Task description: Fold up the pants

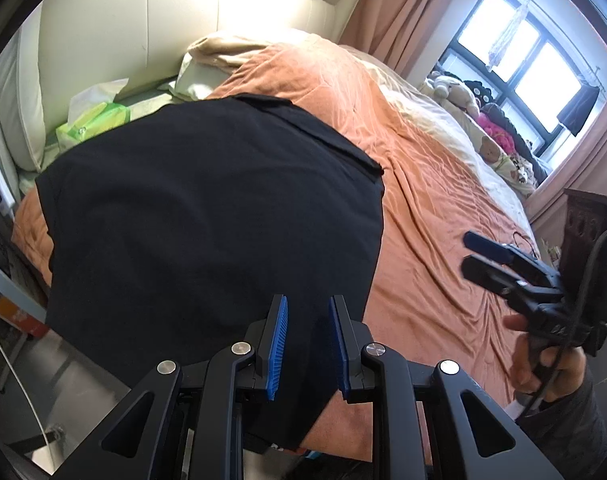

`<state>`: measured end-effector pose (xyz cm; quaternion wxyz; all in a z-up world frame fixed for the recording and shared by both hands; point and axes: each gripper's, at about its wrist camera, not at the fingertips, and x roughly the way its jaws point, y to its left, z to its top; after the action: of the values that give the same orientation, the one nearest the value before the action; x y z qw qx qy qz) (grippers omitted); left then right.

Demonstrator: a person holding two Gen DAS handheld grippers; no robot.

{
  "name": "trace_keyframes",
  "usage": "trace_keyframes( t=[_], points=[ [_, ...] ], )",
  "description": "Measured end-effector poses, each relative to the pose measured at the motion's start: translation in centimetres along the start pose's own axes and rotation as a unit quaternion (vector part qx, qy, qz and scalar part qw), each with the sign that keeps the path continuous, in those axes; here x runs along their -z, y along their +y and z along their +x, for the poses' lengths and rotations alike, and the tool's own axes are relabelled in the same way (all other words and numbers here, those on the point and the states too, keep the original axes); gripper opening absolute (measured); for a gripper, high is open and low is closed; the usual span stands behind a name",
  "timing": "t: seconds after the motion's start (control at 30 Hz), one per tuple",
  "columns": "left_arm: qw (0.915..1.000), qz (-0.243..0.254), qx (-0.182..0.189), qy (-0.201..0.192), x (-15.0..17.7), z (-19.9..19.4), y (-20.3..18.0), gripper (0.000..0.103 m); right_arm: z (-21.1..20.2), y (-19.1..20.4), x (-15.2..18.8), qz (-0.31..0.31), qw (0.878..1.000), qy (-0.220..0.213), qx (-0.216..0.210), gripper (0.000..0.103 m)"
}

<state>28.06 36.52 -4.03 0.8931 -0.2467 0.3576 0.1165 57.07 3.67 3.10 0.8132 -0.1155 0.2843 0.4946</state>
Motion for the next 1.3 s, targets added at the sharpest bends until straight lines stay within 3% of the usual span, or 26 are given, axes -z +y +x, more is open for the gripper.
trace_keyframes(
  t=[0.3,0.37,0.43,0.57,0.67,0.73,0.83,1.3],
  points=[
    [0.9998,0.002,-0.009,-0.02,0.9,-3.2,-1.9,0.025,-7.3,-0.4,2.6,0.011,0.999,-0.014,0.039,0.082],
    [0.9997,0.005,-0.012,-0.023,1.1,-3.8,-2.4,0.031,-8.9,-0.5,3.3,0.016,0.998,-0.019,0.049,0.082],
    [0.9994,0.012,-0.016,-0.028,1.3,-4.4,-3.0,0.046,-10.3,-0.5,3.7,0.022,0.998,-0.018,0.054,0.083],
    [0.9986,0.029,-0.018,-0.041,2.0,-5.5,-4.9,0.057,-13.0,-0.3,4.7,0.033,0.997,-0.023,0.072,0.083],
    [0.9982,0.035,-0.018,-0.045,2.3,-6.2,-6.1,0.066,-15.1,0.2,5.4,0.038,0.995,-0.026,0.093,0.092],
    [0.9974,0.045,-0.022,-0.053,2.6,-6.6,-7.0,0.081,-16.7,0.5,5.9,0.04,0.992,-0.033,0.111,0.095],
    [0.9953,0.064,-0.038,-0.063,3.3,-7.4,-8.8,0.092,-18.7,1.0,6.6,0.051,0.99,-0.037,0.127,0.103],
    [0.9872,0.116,-0.03,-0.105,7.2,-11.6,-15.1,0.102,-27.9,3.4,11.1,0.078,0.98,-0.073,0.168,0.103]
  ],
)
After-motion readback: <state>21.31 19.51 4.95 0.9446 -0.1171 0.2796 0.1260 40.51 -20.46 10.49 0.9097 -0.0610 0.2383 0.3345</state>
